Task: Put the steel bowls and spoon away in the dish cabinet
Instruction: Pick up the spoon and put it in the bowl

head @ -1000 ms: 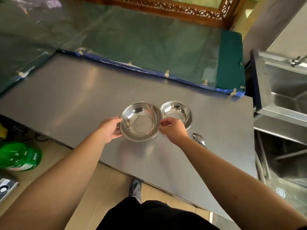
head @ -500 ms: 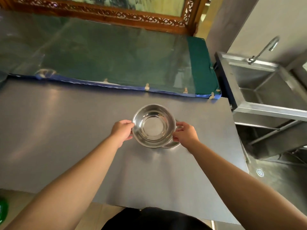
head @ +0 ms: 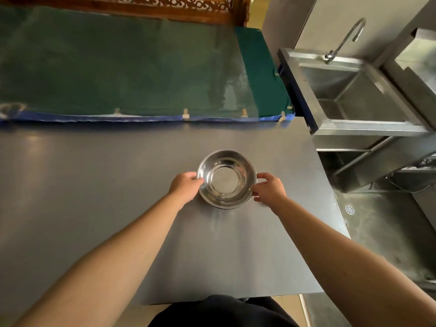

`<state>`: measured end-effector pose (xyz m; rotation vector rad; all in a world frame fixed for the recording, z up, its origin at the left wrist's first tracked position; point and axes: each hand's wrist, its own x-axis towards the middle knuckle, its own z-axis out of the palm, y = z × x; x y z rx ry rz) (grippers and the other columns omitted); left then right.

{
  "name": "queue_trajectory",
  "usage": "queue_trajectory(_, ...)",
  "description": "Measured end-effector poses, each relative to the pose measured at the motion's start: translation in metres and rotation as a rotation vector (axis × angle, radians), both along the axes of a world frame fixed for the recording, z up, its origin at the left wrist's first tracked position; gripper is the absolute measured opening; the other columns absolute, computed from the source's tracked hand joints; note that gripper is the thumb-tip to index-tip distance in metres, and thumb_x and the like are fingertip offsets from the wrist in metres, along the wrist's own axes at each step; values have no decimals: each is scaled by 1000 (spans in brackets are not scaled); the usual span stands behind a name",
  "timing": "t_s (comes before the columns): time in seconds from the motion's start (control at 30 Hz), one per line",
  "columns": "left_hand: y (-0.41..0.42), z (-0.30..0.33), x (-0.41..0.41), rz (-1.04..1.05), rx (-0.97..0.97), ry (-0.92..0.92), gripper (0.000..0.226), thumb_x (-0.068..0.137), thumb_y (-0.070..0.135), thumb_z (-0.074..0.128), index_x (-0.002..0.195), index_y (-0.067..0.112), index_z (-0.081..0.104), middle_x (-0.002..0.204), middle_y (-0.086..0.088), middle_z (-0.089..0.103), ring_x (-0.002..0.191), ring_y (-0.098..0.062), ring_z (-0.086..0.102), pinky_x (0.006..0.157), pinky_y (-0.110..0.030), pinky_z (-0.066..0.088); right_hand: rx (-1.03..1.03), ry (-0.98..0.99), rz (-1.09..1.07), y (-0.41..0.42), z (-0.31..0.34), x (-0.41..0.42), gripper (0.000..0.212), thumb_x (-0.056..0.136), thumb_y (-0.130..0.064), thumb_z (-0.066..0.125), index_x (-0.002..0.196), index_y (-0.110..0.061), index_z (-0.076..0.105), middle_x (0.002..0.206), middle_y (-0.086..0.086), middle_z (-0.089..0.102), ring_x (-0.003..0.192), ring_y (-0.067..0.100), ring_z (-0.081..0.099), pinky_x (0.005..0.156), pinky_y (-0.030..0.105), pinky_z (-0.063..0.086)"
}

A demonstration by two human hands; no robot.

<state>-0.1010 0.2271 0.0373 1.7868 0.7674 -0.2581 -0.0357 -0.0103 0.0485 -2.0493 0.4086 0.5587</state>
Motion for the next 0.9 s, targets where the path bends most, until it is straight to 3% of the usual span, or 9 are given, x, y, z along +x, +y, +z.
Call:
queue_trajectory(0.1,-2,-8,4,-45,53,15,6,82,31,63,77,28,64,75,1,58,73,-20,52,85,-44,56,-34,18,21,-2,-5,8,38,80,-8,67,113,-25,62,91,14,77,68,23,67,73,43,64)
queue_trajectory(0.2,-2,-13,7,-74,83,14,15,82,33,61,86,24,72,69,5,57,67,-21,51,67,-33,50,-48,28,58,-1,-8,15,39,80,-10,68,115,-26,62,90,13,76,65,22,65,67,41,64)
queue_trajectory(0.27,-2,-17,9,-99,103,20,21,84,33,59,95,23,74,67,5,54,66,-22,50,64,-30,42,-56,28,89,0,-9,20,35,83,-12,67,114,-26,60,82,9,74,60,22,61,50,31,55)
queue_trajectory(0.33,-2,-22,11,-111,118,39,24,87,33,59,105,25,73,73,4,58,72,-21,55,69,-31,44,-69,23,116,-1,-11,26,31,84,-12,66,111,-27,58,76,2,70,58,22,60,47,26,44)
queue_trajectory(0.5,-7,-32,18,-93,151,92,51,91,33,60,142,27,55,131,-4,63,116,-26,60,89,-27,44,-126,34,176,-4,-30,38,45,82,-18,70,126,-22,63,104,2,71,77,25,67,66,35,57)
queue_trajectory(0.6,-11,-33,21,-93,164,93,59,91,33,59,148,26,46,135,-3,62,121,-25,58,93,-28,44,-158,34,211,-7,-42,44,49,82,-22,72,130,-22,63,115,2,66,85,27,68,82,39,59)
queue_trajectory(0.77,-14,-38,27,-89,177,114,53,90,34,56,142,27,52,109,1,70,100,-25,64,77,-29,46,-170,28,229,-7,-53,50,49,83,-22,69,132,-24,62,116,4,68,93,32,71,84,41,59)
queue_trajectory(0.83,-14,-42,28,-84,179,105,33,87,34,56,118,34,67,91,1,70,85,-26,64,70,-32,48,-161,24,233,-6,-55,52,50,84,-23,68,134,-26,60,113,3,69,91,30,71,83,42,60)
queue_trajectory(0.9,-13,-47,29,-49,151,95,13,84,30,57,89,40,65,78,1,69,75,-28,64,72,-39,56,-160,22,242,-6,-57,52,50,85,-25,67,135,-28,59,111,2,70,89,28,71,81,41,61)
